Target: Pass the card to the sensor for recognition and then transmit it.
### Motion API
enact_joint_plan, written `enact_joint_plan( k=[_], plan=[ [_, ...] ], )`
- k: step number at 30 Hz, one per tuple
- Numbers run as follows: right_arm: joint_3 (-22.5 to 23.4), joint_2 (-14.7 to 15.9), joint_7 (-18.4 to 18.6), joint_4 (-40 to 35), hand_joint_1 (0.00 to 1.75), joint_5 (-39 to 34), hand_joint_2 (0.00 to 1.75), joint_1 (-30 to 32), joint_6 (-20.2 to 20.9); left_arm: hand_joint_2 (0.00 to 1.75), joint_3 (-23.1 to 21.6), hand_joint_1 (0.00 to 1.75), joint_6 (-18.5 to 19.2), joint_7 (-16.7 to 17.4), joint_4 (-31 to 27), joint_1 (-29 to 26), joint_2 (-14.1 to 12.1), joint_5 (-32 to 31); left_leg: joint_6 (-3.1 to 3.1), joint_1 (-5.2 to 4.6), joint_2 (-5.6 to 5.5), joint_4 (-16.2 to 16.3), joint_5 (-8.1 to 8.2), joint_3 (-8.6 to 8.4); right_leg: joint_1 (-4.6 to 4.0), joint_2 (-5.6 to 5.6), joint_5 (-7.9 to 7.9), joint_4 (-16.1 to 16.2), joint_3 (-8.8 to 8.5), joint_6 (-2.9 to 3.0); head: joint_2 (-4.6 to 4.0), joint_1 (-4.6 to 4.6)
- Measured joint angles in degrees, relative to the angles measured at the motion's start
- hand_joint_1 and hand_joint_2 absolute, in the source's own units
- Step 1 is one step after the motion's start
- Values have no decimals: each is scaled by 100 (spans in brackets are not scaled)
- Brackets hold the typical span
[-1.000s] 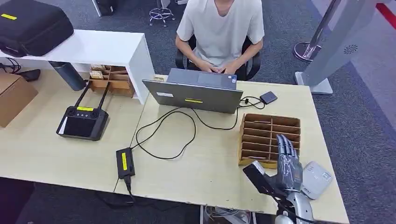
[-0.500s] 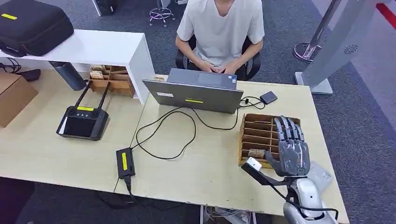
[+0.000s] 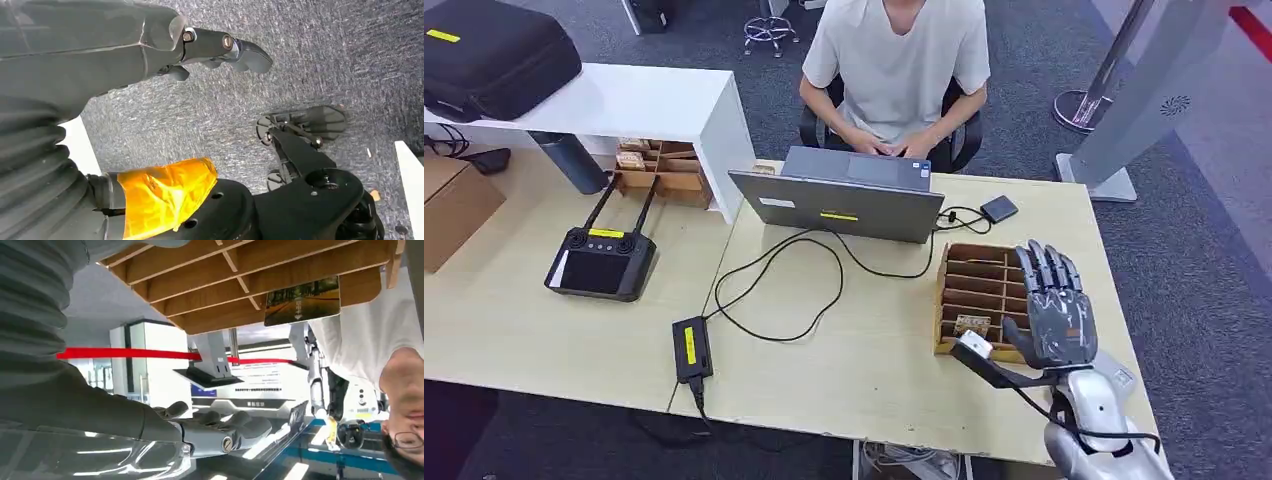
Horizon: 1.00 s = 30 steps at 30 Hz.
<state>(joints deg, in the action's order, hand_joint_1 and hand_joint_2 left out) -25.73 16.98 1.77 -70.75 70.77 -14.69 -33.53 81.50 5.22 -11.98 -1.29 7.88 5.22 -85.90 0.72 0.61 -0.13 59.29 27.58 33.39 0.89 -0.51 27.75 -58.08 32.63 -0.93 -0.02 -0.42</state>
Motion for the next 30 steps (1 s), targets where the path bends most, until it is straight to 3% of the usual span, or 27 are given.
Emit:
enact_joint_plan(
  k=[6, 12, 23, 30],
  plan=[
    [-140, 92, 15, -177, 0, -74, 175, -70, 197, 175, 0, 0, 2, 13, 0, -4, 0, 0, 0, 0, 0, 0, 0, 1, 1, 0, 0, 0, 0, 0, 0, 0],
    [-312, 319, 144, -803, 0, -330, 175, -132, 919, 175, 37, 0, 4, 11, 0, -26, -4, 0, 0, -1, -1, 0, 0, 2, 1, 0, 0, 0, 0, 0, 0, 2],
    [-621, 903, 310, -2044, 0, -793, 175, -206, 1843, 175, 290, 0, -9, -74, 0, -112, -7, 0, 0, -1, -1, 0, 0, 2, 1, -1, 0, 1, 0, 0, 0, 2],
    [-772, 1123, 356, -2356, 0, -905, 175, -205, 1939, 175, 409, 0, -9, -87, 0, -160, -7, 0, 0, -1, -2, 0, 0, 2, 1, -2, 0, 1, 0, 0, 0, 0]
  ],
)
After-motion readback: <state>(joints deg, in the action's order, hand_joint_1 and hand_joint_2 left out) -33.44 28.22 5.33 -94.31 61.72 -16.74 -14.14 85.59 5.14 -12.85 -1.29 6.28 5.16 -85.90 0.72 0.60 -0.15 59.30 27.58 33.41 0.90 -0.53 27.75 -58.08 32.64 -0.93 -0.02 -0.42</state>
